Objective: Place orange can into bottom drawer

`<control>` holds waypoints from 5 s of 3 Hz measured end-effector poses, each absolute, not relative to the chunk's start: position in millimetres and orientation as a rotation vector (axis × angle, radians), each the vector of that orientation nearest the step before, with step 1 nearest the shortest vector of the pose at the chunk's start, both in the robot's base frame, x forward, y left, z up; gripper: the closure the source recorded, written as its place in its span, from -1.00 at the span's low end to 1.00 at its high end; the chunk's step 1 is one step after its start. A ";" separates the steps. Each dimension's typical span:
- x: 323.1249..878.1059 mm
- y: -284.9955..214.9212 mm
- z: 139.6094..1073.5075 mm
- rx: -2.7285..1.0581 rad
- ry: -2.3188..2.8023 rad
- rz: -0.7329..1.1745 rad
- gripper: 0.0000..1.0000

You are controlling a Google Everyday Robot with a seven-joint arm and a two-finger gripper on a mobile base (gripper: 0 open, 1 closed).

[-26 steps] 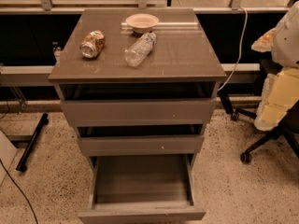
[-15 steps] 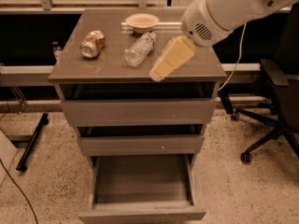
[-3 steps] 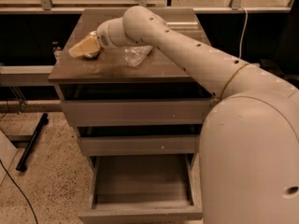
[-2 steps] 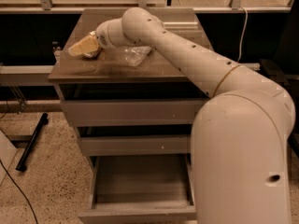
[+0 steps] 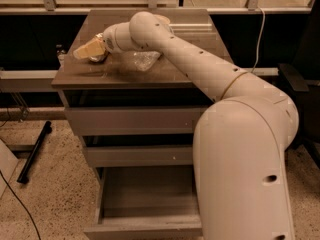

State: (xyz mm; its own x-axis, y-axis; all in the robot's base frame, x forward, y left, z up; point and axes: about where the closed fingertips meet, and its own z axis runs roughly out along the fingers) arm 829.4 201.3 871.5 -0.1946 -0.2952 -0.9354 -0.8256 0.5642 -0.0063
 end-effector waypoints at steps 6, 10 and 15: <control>859.8 206.2 862.1 -0.900 1.789 0.606 0.77; 813.3 182.5 889.6 -0.989 1.683 0.740 1.00; 531.3 -12.1 867.7 -1.180 1.661 0.724 1.00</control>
Offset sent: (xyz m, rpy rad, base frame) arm 0.0340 -0.0091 -0.0081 0.0038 0.0062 -0.0395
